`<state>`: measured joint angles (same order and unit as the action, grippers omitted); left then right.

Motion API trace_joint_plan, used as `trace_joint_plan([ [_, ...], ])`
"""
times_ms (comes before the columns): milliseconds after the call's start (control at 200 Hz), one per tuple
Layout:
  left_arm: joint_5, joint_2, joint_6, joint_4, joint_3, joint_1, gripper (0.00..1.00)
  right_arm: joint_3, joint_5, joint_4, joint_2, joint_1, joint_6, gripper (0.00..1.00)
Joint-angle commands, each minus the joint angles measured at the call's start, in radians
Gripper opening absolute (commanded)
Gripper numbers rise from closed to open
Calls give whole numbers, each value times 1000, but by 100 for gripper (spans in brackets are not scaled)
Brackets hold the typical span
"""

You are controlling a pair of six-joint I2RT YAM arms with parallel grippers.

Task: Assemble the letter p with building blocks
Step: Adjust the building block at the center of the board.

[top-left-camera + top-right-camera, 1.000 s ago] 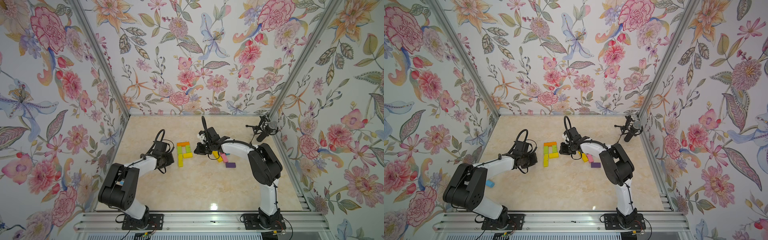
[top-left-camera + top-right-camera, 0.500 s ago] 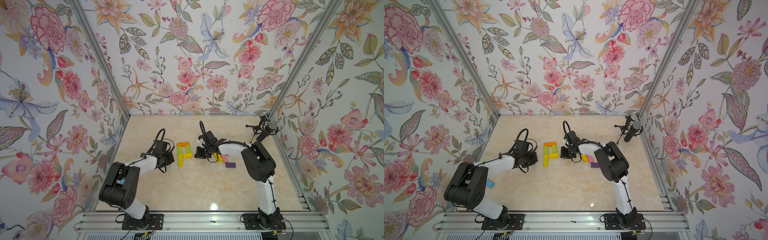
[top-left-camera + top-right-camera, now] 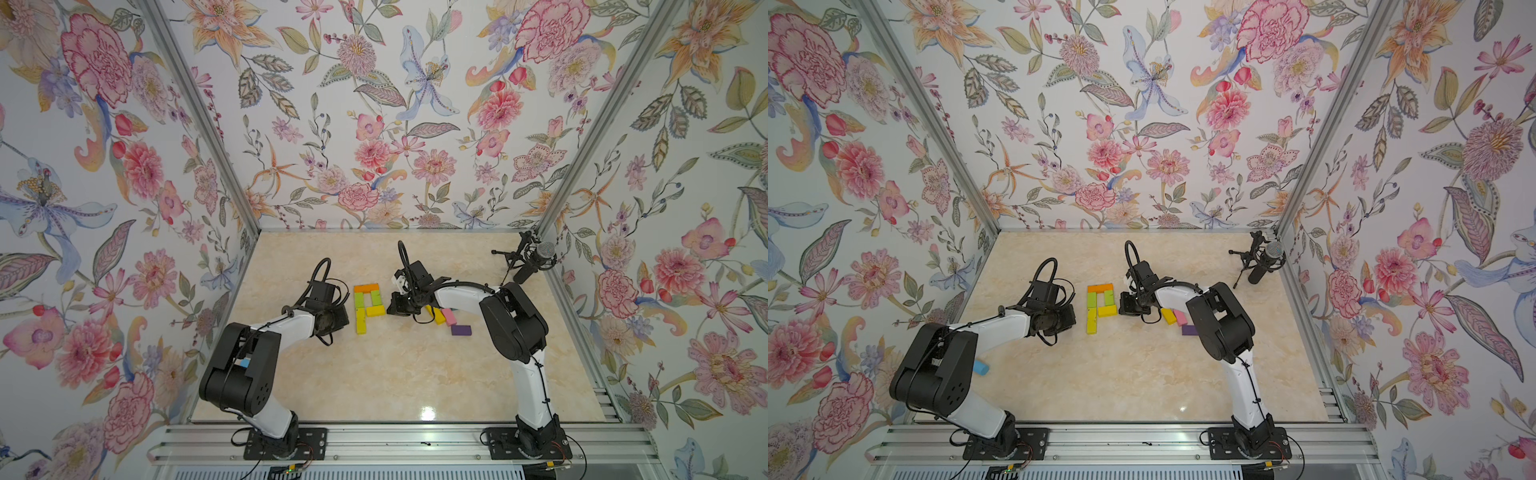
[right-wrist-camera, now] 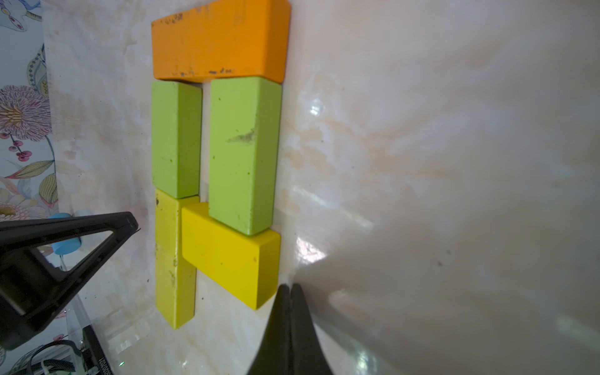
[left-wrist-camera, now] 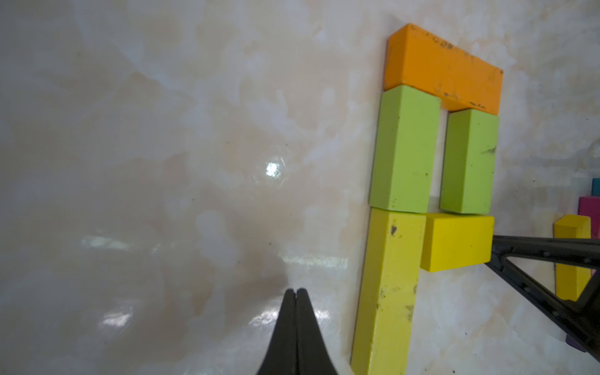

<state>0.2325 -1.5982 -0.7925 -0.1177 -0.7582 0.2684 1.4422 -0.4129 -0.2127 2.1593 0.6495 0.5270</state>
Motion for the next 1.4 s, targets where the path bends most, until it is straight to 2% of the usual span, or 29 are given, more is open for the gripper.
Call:
trace_joint_plan([
  [0,9,-22,3,15,-9,-10,0,10,8,-24,42,10,-2,1],
  [1021,16,-23,4,17,-5,-12,0,42,-10,-21,72,19,8,1],
  [1396,-3,-14,5,-3,-22,-11,0,-18,28,-21,-18,4,4,1],
])
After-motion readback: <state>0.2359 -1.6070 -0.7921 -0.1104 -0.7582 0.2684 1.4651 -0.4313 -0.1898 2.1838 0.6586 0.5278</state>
